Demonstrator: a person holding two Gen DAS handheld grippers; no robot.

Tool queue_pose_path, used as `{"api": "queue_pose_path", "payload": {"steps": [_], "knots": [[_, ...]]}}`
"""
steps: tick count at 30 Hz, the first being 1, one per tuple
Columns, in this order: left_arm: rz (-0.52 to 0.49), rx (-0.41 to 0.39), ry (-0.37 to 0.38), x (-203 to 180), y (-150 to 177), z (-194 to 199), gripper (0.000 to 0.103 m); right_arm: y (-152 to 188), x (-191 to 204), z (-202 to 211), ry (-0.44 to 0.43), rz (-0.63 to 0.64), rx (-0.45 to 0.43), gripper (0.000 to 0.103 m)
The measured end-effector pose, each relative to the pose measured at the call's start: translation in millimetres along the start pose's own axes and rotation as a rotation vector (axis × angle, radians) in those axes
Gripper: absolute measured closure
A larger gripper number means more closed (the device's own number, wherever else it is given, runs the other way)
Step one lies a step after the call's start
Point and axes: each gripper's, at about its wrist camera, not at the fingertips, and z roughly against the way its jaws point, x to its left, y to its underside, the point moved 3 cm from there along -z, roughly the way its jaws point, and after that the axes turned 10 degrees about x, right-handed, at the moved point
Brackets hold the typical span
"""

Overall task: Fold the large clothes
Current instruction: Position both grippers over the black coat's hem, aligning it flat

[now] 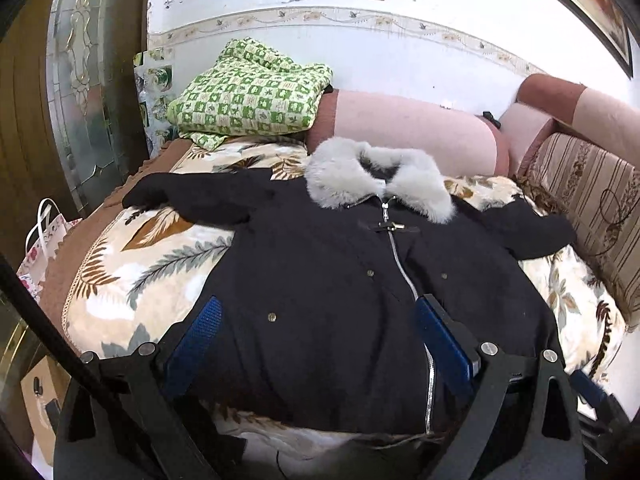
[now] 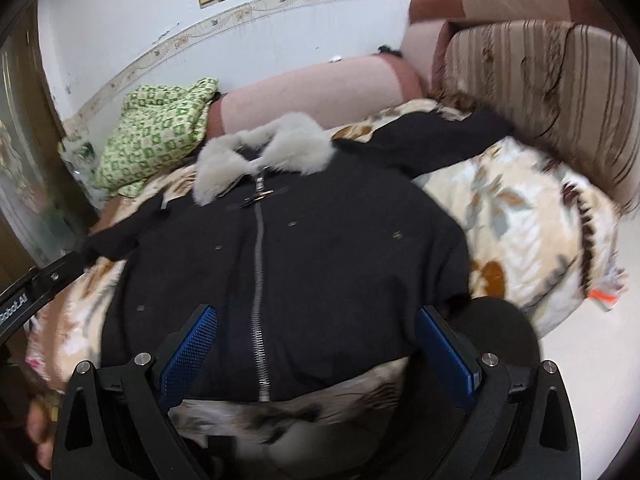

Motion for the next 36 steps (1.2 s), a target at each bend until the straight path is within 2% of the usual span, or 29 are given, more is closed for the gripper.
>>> {"api": "queue_pose_path", "payload": {"steps": [2,5,12,21,25,31,36], "knots": [[-0.002,-0.003,0.004,0,-3,-4,0.006,-2,9,-4,-0.038,0.026,0.012,0.003],[-0.027,0.027,-0.030,-4,-3,-14,0.006,-2,25,-10,-0.050,0.087,0.013,0.003],[-0.021,0.108,-0.031,3,2,-36,0.006,-6,27,-26,-0.046,0.080,0.043,0.000],[-0.073,0.135,0.000,-9,2,-51,0.006,-13,26,-36,-0.009,0.092,0.038,0.000],[-0.049,0.156,0.039,-9,1,-59,0.006,-14,27,-36,-0.047,0.098,0.018,0.000],[-0.036,0.153,0.048,-13,-4,-64,0.006,-19,22,-39,-0.129,0.080,0.002,0.000],[-0.068,0.153,0.035,-24,-8,-70,0.006,-22,14,-49,-0.091,0.062,0.030,0.000]]}}
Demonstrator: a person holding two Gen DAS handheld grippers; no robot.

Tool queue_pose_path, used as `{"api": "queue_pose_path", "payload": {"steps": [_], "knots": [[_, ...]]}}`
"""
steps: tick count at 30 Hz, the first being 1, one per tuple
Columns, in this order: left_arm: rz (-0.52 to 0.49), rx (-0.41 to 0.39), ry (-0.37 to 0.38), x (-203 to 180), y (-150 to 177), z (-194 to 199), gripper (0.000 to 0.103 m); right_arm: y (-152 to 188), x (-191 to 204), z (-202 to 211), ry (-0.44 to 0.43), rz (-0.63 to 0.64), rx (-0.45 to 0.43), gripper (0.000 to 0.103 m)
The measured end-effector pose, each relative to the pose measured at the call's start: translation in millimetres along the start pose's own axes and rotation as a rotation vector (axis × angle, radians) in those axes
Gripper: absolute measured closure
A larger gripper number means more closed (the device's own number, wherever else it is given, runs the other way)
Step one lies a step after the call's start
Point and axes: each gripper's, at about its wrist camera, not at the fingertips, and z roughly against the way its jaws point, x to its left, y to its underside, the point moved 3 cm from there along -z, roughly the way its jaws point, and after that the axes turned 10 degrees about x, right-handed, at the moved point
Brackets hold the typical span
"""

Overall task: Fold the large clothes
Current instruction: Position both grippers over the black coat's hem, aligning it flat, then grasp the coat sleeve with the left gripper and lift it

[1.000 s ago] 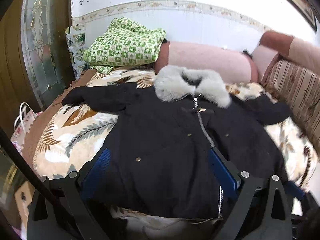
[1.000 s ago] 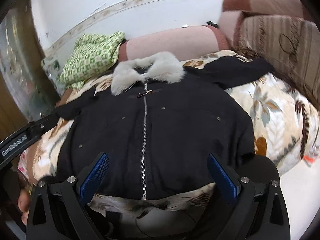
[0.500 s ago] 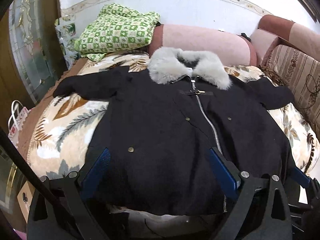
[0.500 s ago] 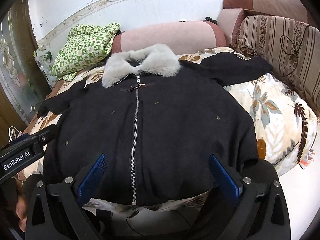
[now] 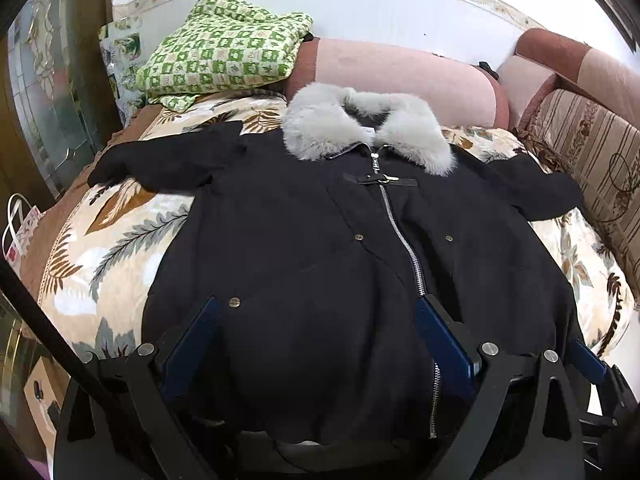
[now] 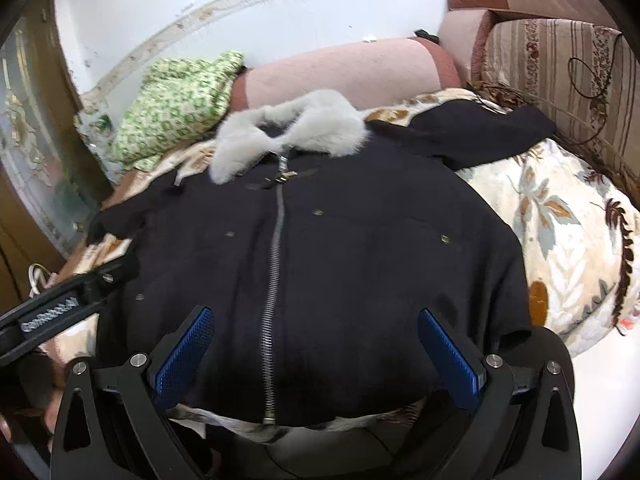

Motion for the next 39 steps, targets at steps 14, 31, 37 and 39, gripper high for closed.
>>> {"api": "queue_pose_path", "payload": {"steps": [14,31,37,39], "knots": [[-0.068,0.024,0.001,-20,-5,-10,0.006,-1,-10,-13,-0.061,-0.006,0.031,0.000],[-0.017,0.046,-0.023,2,-4,-15,0.006,0,9,-22,-0.074,0.076,0.077,0.000],[0.010,0.049,-0.055,24,-14,-17,0.006,-19,10,-24,-0.028,0.093,0.087,0.000],[0.025,0.031,-0.076,33,-16,-15,0.006,-27,11,-22,-0.018,0.096,0.072,0.000]]}}
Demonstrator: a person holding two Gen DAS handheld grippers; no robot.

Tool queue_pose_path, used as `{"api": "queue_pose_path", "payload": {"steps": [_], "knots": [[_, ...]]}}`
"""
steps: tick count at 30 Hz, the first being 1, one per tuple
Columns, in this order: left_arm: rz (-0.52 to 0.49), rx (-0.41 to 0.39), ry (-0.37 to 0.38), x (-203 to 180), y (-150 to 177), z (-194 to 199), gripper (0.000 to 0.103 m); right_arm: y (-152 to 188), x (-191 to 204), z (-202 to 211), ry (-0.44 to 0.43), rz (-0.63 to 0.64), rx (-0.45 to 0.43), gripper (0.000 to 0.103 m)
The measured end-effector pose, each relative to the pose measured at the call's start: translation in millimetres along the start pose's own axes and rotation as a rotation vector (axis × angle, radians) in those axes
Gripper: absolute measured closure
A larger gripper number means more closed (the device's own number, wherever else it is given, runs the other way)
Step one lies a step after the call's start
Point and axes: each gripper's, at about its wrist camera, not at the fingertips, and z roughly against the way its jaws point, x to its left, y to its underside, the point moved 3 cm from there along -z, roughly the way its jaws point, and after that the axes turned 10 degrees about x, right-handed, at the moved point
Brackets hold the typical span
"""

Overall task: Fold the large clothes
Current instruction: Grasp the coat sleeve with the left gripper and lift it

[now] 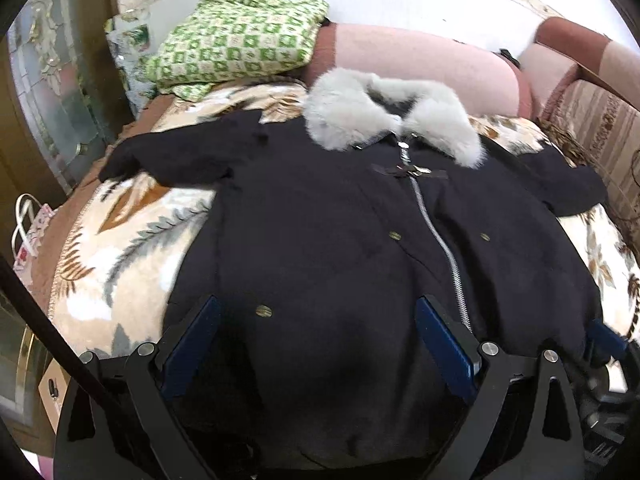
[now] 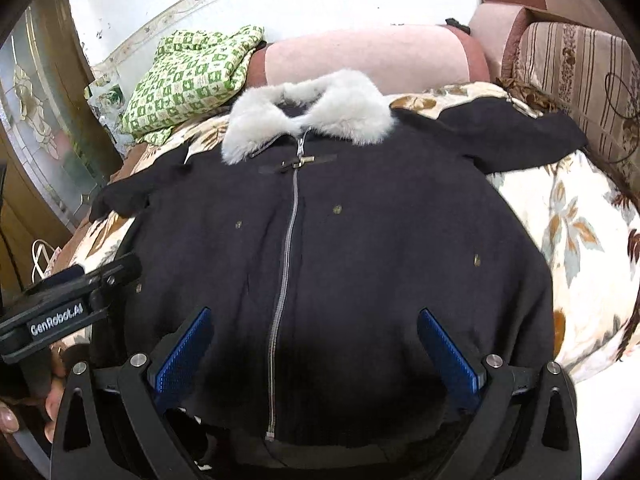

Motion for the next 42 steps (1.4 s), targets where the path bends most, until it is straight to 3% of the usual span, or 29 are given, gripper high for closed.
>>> {"api": "queue_pose_path", "payload": {"steps": [8,13,18,20,22,28,31,33,38,42], "knots": [[0.093,-0.006,-0.003,35,-8,-6,0.006,-20,9,10,0.026,0.023,-0.071,0.000],[0.170,0.026,0.009,65,-17,-20,0.006,-22,10,6,0.046,0.026,-0.065,0.000],[0.260,0.020,-0.069,114,-30,-35,0.006,-22,5,-2,0.057,0.007,-0.045,0.000],[0.302,0.021,-0.094,143,-37,-43,0.011,-22,3,-4,0.067,-0.002,-0.040,0.000],[0.339,0.041,-0.096,169,-43,-52,0.025,-23,1,-6,0.076,-0.008,-0.036,0.000],[0.540,0.087,-0.012,264,-74,-82,0.029,-26,-3,-14,0.105,-0.027,-0.024,0.000],[0.647,0.063,0.079,312,-98,-96,0.029,-27,-8,-20,0.116,-0.048,-0.004,0.000],[0.697,0.060,0.095,337,-114,-108,0.029,-27,-12,-25,0.130,-0.061,0.012,0.000],[0.753,0.047,0.082,378,-150,-141,0.029,-29,-21,-34,0.167,-0.087,0.040,0.000],[0.862,0.084,0.181,412,-169,-180,0.031,-32,-23,-38,0.203,-0.089,0.056,0.000]]}}
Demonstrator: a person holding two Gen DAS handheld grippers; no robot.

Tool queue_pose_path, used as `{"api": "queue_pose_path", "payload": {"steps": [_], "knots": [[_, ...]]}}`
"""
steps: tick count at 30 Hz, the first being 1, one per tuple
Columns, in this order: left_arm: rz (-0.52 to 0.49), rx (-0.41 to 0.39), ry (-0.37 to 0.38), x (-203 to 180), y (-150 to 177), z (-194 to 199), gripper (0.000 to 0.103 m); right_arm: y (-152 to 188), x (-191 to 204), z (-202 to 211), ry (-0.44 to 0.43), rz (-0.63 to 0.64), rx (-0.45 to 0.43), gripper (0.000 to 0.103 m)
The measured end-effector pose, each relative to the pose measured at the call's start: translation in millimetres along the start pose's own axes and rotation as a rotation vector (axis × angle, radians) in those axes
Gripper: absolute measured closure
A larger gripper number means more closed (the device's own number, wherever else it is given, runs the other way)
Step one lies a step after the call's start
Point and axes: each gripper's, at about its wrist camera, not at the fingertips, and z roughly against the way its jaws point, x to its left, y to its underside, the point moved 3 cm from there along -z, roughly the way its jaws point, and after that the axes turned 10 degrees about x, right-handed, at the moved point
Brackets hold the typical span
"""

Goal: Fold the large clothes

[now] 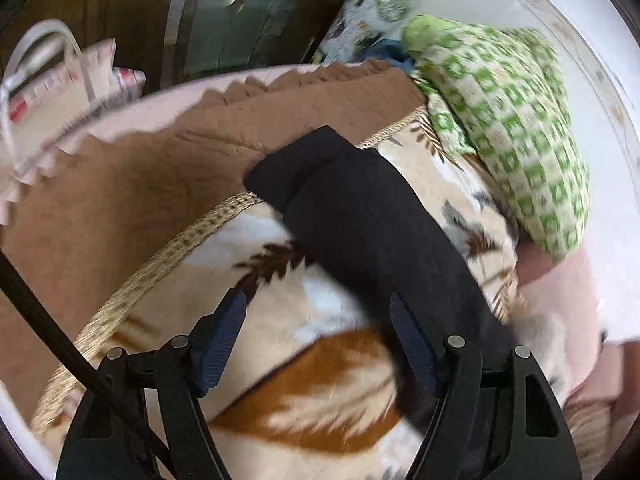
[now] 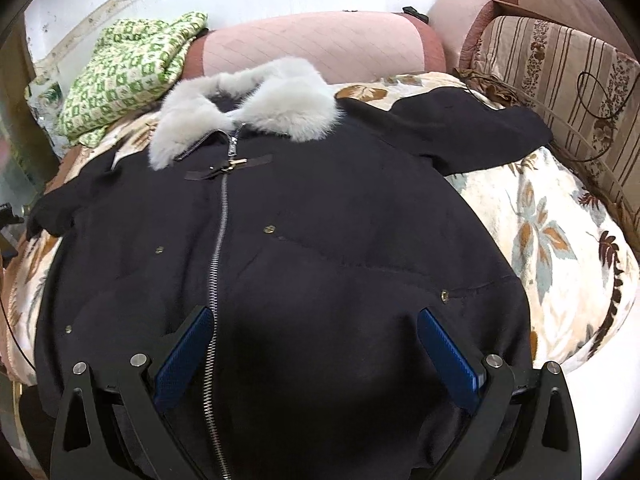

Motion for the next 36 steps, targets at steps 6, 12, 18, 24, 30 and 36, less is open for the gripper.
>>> {"api": "queue_pose_path", "payload": {"steps": [6,12,18,24,30,36], "knots": [[0.122,0.069,0.145,9,-24,-36,0.031,-4,1,-4,0.048,0.003,0.009,0.000],[0.134,0.102,0.129,2,-40,-60,0.032,-4,6,-10,0.077,0.023,0.032,0.000],[0.103,0.057,0.101,-19,-46,-34,0.087,-1,6,-10,0.105,0.036,0.031,0.000],[-0.100,-0.013,0.118,-92,-11,24,0.091,1,6,-4,0.097,0.062,-0.008,0.000],[-0.316,0.002,0.194,-188,66,54,0.091,7,3,1,0.037,0.048,-0.022,0.000],[-0.570,0.108,0.268,-286,191,36,0.091,13,-15,14,0.008,-0.005,-0.050,0.000]]}}
